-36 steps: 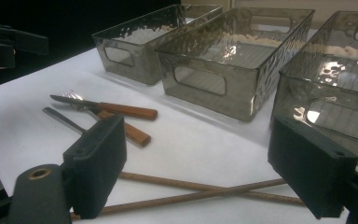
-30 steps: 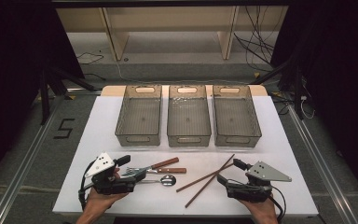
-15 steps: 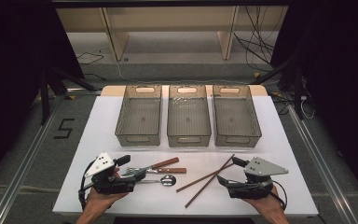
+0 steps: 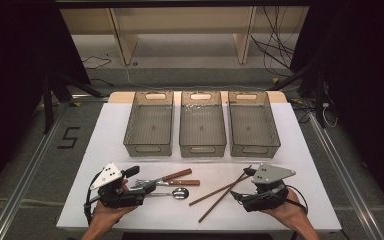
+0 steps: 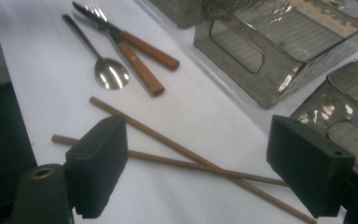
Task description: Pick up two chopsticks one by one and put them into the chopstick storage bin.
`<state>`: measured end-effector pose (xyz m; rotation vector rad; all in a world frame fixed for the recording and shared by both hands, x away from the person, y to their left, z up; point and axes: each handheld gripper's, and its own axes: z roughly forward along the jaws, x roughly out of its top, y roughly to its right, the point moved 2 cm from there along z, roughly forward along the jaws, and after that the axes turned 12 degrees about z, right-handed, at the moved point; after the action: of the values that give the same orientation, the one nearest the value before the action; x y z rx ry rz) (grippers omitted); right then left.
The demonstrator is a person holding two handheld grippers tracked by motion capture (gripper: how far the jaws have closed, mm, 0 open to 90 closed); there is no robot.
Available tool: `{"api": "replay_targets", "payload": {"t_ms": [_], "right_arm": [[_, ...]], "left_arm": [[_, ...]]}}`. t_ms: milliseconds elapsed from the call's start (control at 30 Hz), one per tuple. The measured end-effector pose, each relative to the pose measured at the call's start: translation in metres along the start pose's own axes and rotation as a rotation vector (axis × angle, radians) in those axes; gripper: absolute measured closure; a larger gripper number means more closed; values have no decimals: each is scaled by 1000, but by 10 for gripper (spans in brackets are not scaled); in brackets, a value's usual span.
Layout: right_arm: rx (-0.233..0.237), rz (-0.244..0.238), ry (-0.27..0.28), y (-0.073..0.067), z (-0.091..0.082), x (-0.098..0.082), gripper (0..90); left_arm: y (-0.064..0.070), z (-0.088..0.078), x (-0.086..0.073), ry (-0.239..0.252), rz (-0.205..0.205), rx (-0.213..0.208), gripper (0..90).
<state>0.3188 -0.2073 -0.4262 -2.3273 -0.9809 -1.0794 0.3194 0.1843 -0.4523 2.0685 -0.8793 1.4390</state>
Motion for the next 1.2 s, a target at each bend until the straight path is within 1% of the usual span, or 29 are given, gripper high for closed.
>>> {"api": "replay_targets", "payload": {"t_ms": [167, 200, 333, 433, 467, 500, 600, 633, 667, 900, 933, 1000, 1067, 1100, 1167, 1200], "right_arm": [[-1, -97, -89, 0, 8, 11, 228], [4, -115, -112, -1, 10, 13, 235], [25, -215, -211, -2, 20, 19, 257], [40, -274, -274, -5, 28, 20, 286], [52, -315, -312, -8, 34, 19, 304], [55, -330, -333, -9, 37, 19, 309], [65, -378, -379, -11, 45, 18, 341], [65, -378, -379, -11, 45, 18, 341], [64, -414, -406, -11, 51, 16, 361], [97, -490, -510, -11, 67, 14, 457], [97, -490, -510, -11, 67, 14, 457], [112, -516, -536, -12, 70, 15, 492], [120, -524, -540, -12, 73, 15, 517], [126, -535, -552, -12, 74, 15, 524], [125, -542, -554, -13, 75, 15, 533], [123, -558, -571, -13, 77, 15, 556]], "left_arm": [[0, 0, 0, -2, 6, 0, 140], [0, 0, 0, 2, 3, 1, 140], [0, 0, 0, 1, -1, 1, 140], [0, -1, 0, 0, 1, 0, 140], [0, -1, 0, -1, 1, 0, 140], [0, 0, 0, 0, 1, 0, 140], [0, -1, 0, 0, 1, 0, 140], [0, -1, 0, 0, 1, 0, 140], [0, 0, 0, 0, -1, 0, 140], [0, -1, 0, -1, 0, -1, 140], [0, 0, 0, 0, -1, 0, 140], [0, -1, 0, 0, -2, 1, 140], [-1, -1, 0, 0, -1, 0, 140], [-1, 0, 0, 0, -2, 0, 140], [0, 0, 0, 1, -3, 1, 140], [0, 0, 0, 0, -3, 1, 140]]}}
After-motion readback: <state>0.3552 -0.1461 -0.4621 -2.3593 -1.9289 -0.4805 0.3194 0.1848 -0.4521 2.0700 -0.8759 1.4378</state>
